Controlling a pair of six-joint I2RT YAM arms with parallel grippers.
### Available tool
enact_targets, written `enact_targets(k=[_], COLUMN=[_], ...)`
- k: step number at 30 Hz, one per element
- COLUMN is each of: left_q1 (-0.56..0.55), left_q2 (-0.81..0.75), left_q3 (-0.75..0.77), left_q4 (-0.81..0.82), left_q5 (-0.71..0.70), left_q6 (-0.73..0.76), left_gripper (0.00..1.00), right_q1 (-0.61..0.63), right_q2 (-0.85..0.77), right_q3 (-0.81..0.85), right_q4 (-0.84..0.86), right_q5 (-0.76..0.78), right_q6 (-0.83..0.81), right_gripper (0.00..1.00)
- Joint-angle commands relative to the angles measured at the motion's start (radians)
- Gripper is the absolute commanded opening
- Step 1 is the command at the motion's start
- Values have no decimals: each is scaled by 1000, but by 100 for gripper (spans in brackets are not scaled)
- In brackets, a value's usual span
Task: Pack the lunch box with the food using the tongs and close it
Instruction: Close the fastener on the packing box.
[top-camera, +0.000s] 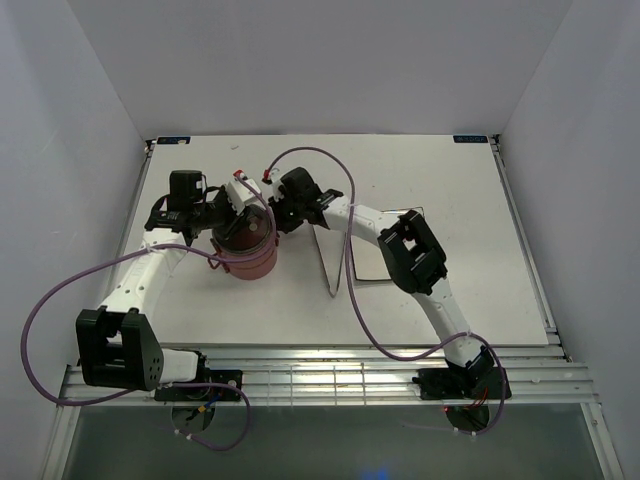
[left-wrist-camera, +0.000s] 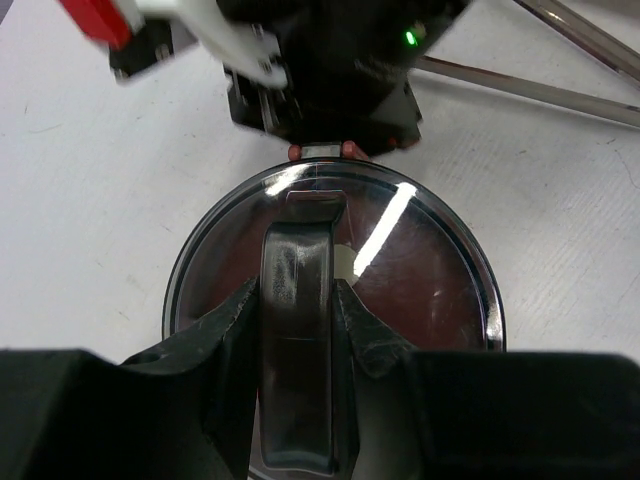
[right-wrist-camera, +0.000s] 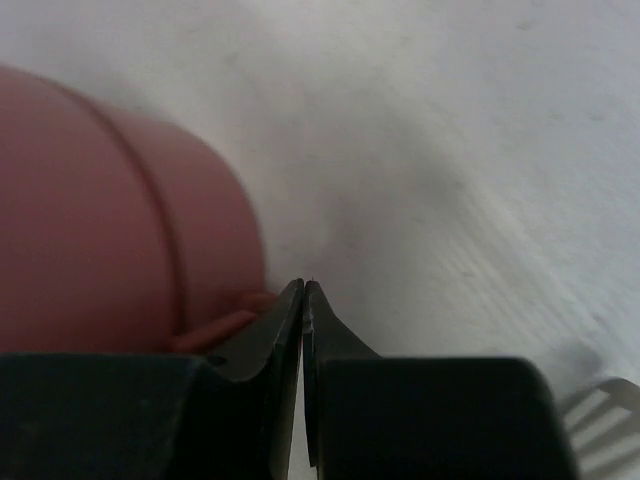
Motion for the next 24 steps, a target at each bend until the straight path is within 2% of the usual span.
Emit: enact_targets(k=[1,4,9,13,24], left_q1=[-7,-7,-7,-7,-7], left_q2=[54,59,56,49,51], left_q3=[-42,-39,-46,-43,-50], left_q4=[-79,-81,-79,-76,-70], left_q5=[-19,-16,-28,-30,-43], left_q6=[-14,-17,-16,-17,-16], left_gripper=[9,9,9,9,7], right_q1=[65,54,8,-25,-50], right_q2=[-46,-80,-163,-209,-83], right_q3=[-42,-129,-274,-291,-32], right_q4=[45,136,277,241,-25], right_q5=[-159,-349,-434,-332,-4], right_q6=[-12,100,208,205,103], right_gripper=[8,8,8,8,8])
